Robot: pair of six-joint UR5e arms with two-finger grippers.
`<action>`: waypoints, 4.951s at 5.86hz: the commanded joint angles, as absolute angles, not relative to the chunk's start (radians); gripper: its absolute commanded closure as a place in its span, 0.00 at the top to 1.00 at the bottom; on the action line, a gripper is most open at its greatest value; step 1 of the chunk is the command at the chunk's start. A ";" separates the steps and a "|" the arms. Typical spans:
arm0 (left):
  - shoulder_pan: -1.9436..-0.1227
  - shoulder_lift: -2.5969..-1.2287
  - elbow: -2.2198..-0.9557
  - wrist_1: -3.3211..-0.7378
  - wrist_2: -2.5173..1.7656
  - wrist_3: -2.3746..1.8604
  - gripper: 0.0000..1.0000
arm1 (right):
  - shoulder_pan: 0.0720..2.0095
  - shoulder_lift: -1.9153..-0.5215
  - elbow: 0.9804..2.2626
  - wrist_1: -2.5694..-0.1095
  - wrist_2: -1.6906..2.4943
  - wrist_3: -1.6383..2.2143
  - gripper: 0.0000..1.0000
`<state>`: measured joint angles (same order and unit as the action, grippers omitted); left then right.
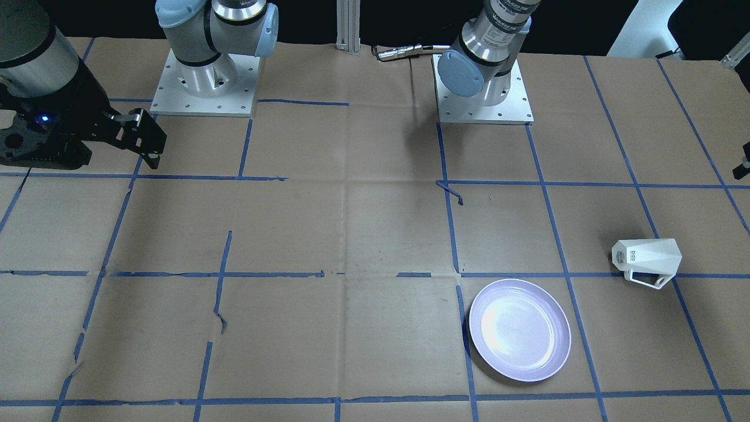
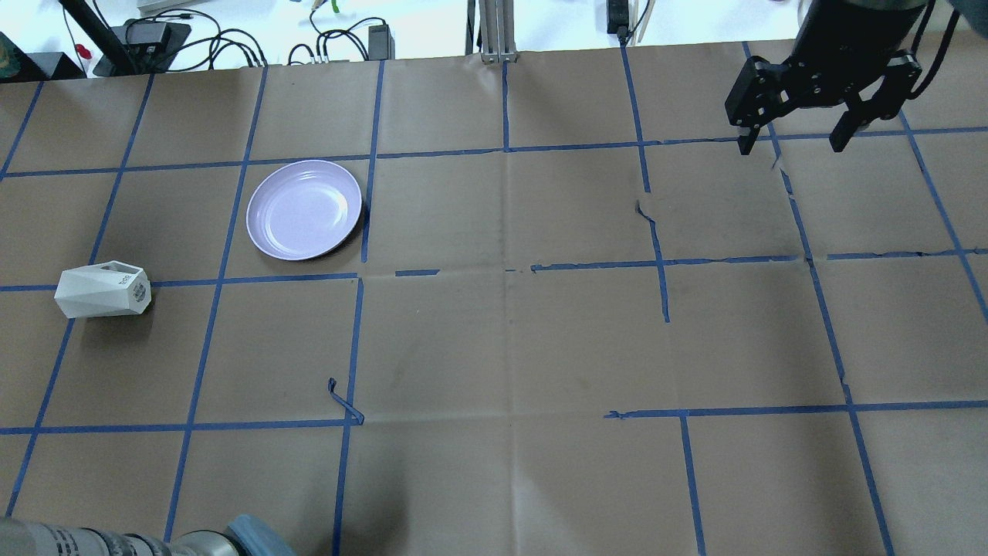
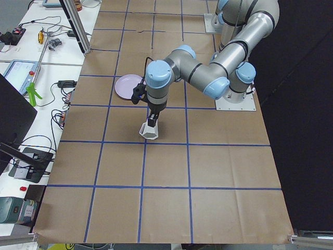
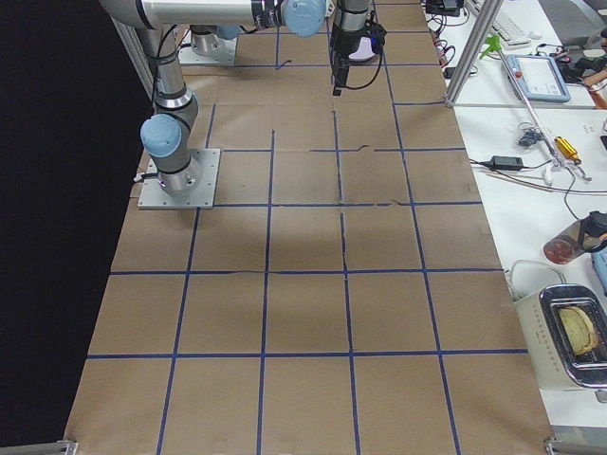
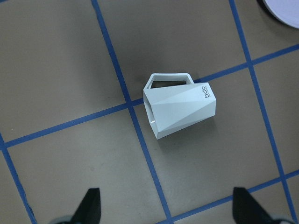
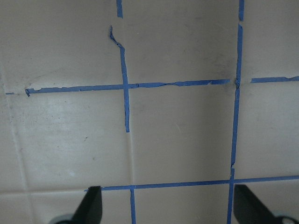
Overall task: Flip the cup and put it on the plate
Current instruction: 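Lower the left gripper and grasp the white cup lying on its side, then lift the cup with the left gripper and rotate it upright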
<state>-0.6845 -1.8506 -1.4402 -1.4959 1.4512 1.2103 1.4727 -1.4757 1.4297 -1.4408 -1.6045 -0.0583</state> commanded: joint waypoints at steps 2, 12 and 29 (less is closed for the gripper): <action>-0.649 -2.085 -1.332 -1.648 1.239 1.249 0.99 | 1.473 -1.476 1.430 -1.442 -1.605 -0.058 1.00; -0.569 -2.356 -1.301 -2.011 0.913 1.249 0.99 | 1.473 -1.476 1.430 -1.442 -1.605 -0.058 1.00; -0.551 -2.159 -1.301 -2.224 0.934 1.465 0.01 | 1.473 -1.476 1.430 -1.442 -1.605 -0.058 1.00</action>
<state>-0.5506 -2.2045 -1.3018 -2.1558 0.9356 1.4649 1.4726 -1.4757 1.4297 -1.4419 -1.6046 -0.0583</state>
